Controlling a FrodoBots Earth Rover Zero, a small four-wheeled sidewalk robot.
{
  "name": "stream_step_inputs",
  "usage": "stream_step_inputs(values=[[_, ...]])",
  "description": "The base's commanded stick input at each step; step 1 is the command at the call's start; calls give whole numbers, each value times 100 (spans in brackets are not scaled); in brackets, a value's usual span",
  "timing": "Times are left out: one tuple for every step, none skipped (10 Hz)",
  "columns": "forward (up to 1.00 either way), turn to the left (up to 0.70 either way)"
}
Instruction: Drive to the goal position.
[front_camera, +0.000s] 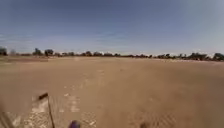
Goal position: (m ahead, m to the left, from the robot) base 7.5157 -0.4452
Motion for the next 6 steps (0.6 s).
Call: stream_step_inputs(values=[[70, 0], [70, 0], [70, 0], [70, 0], [70, 0], [70, 0]])
